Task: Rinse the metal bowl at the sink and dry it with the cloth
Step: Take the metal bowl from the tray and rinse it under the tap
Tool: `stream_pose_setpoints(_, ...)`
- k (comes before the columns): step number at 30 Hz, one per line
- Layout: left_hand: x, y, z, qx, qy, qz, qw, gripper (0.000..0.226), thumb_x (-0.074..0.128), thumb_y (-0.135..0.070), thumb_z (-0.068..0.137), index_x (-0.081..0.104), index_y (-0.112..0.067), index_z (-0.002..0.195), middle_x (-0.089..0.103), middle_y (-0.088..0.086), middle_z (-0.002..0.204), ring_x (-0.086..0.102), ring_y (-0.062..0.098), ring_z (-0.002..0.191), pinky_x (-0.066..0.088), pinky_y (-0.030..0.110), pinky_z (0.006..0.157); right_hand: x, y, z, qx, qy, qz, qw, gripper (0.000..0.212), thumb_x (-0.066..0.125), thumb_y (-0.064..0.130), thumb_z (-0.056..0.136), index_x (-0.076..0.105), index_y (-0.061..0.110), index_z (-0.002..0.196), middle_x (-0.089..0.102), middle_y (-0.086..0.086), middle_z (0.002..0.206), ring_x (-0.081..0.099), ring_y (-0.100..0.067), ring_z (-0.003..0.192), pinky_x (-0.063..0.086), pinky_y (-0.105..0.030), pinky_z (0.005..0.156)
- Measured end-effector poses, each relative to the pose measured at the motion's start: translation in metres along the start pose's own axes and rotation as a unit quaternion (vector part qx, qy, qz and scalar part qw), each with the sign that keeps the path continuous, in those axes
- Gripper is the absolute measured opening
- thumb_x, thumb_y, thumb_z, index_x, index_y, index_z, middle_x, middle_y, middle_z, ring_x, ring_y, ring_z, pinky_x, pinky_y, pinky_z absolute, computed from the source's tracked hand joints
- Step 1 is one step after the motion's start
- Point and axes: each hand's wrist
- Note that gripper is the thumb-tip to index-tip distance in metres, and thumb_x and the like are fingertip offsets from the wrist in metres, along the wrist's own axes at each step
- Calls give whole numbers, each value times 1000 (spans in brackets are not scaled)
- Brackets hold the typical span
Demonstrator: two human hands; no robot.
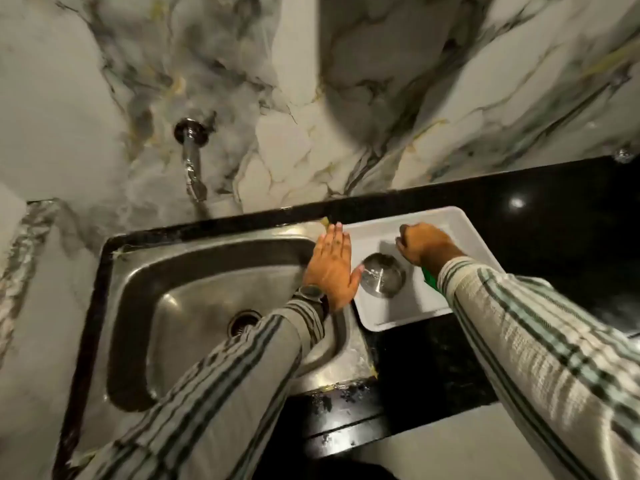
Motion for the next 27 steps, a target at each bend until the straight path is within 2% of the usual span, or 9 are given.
stream_pose_setpoints(5,65,-14,5,-1,40,-15,999,84,41,-48,110,20,6,172,9,29,182,9,44,172,5,52,141,64,-18,-7,40,84,78,993,40,48,36,109,61,3,126,69,-26,124,69,-44,114,56,-48,95)
stream_pose_setpoints(9,90,-15,7,-14,57,-9,998,87,45,-46,109,18,6,172,7,28,182,6,43,172,4,51,142,84,-25,-5,59,118,119,984,38,54,35,106,64,3,122,71,-25,120,71,-44,110,60,-52,95)
stream_pose_setpoints(13,101,-11,10,-12,63,-2,998,88,43,-48,109,15,5,173,3,28,183,4,42,172,4,52,142,91,-22,-2,70,95,164,979,29,61,25,102,68,2,118,73,-26,114,72,-44,107,59,-45,90)
stream_pose_setpoints(17,97,-3,11,6,54,16,998,92,37,-57,111,10,4,174,-1,26,183,1,41,173,1,50,140,92,-22,1,62,70,180,979,31,62,29,103,71,1,112,76,-26,104,74,-43,98,61,-45,84)
stream_pose_setpoints(20,65,16,18,9,12,21,1000,91,34,-58,112,9,3,174,-2,26,183,0,41,173,6,54,142,85,-24,4,84,54,184,978,27,62,25,102,73,1,108,76,-24,101,74,-42,97,60,-44,85)
stream_pose_setpoints(23,-2,62,29,-16,-58,85,995,83,39,-45,112,14,5,173,6,28,182,7,45,172,10,57,140,64,-18,11,119,5,188,975,24,64,26,100,73,3,102,77,-23,97,74,-42,91,59,-43,82)
stream_pose_setpoints(27,-112,150,36,-159,-98,245,951,84,38,-34,108,5,10,172,-5,34,180,0,48,171,4,58,140,27,11,25,131,-67,245,958,24,66,24,97,72,1,96,77,-27,93,72,-47,92,57,-44,82)
Point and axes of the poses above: each hand's wrist, its own z-axis towards the middle knuckle, its own x-axis out of the palm, y = z × x
